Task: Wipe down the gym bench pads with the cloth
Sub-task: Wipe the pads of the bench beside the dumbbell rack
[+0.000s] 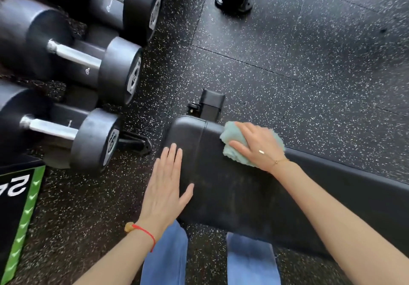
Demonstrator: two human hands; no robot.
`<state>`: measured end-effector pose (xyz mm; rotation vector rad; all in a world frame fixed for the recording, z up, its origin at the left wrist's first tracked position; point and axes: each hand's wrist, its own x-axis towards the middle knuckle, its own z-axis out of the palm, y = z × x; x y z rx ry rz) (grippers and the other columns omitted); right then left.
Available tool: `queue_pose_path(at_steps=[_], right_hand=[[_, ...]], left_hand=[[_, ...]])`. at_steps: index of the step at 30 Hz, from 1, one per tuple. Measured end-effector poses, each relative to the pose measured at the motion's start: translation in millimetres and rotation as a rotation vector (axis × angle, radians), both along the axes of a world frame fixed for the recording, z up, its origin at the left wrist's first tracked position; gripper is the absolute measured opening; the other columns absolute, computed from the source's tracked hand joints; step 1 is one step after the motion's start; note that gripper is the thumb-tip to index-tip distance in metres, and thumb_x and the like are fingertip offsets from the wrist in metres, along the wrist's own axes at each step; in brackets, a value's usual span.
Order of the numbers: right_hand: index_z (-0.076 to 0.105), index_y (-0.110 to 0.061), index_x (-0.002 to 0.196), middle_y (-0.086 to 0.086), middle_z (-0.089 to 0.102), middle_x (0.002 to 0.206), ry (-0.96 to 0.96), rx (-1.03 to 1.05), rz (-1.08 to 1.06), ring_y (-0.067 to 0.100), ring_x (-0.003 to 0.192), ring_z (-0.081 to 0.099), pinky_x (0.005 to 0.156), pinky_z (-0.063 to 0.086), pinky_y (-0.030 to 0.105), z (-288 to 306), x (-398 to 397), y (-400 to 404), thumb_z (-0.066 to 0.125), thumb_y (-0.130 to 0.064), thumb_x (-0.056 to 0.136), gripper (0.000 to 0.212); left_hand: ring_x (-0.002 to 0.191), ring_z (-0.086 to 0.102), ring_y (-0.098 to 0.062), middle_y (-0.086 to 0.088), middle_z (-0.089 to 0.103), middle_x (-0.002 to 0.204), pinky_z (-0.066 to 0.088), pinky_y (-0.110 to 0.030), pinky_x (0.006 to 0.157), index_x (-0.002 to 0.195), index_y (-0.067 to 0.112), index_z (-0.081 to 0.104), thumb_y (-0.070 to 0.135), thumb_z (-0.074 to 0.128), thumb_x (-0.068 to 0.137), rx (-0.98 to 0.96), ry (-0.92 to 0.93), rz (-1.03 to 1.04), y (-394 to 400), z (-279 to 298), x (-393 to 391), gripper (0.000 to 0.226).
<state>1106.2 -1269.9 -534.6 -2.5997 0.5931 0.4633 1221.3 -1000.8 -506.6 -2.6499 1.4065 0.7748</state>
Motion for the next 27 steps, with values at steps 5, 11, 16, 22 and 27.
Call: queue_pose_path(at_steps=[5,11,16,22,27], right_hand=[[0.042,-0.024,0.140,0.004,0.057,0.131,-0.073,0.029,0.092,0.029,0.111,0.057,0.090,0.040,0.042,-6.9,121.2,57.8,0.030,-0.065,0.094,0.063],[0.050,-0.022,0.132,0.002,0.059,0.124,-0.143,0.050,0.158,0.027,0.110,0.055,0.090,0.042,0.043,-5.8,141.4,73.4,0.035,-0.060,0.096,0.055],[0.047,-0.016,0.138,0.004,0.054,0.132,-0.088,0.070,-0.071,0.029,0.111,0.055,0.090,0.043,0.043,0.2,51.9,32.7,0.031,-0.063,0.091,0.068],[0.048,-0.016,0.134,0.004,0.058,0.125,-0.009,0.077,-0.143,0.027,0.107,0.057,0.089,0.041,0.040,9.2,-21.7,-7.1,0.030,-0.063,0.091,0.067],[0.036,-0.018,0.146,0.006,0.048,0.142,-0.078,0.189,-0.118,0.029,0.121,0.051,0.101,0.041,0.044,3.2,35.6,13.8,0.045,-0.059,0.094,0.066]], left_hand=[[0.151,0.002,-0.026,-0.013,0.000,0.163,0.026,-0.045,0.119,0.155,0.005,0.006,0.051,0.039,0.091,-0.015,0.021,-0.050,6.2,-2.7,8.6,0.086],[0.151,0.002,-0.027,-0.013,0.002,0.163,0.028,-0.046,0.117,0.155,0.005,0.006,0.050,0.037,0.091,0.003,0.032,-0.096,8.5,-2.2,14.9,0.084],[0.151,0.000,-0.024,-0.010,0.000,0.164,0.025,-0.046,0.119,0.155,0.008,0.005,0.049,0.033,0.092,-0.013,0.028,-0.074,5.6,3.3,12.2,0.081],[0.151,-0.002,-0.024,-0.009,-0.002,0.164,0.022,-0.046,0.120,0.155,0.007,0.003,0.052,0.031,0.093,0.015,0.000,0.025,-0.4,1.3,-6.6,0.081],[0.151,0.000,-0.025,-0.011,0.000,0.164,0.020,-0.046,0.121,0.155,0.005,0.004,0.055,0.025,0.092,0.012,-0.025,0.092,-8.4,0.7,-16.7,0.083]])
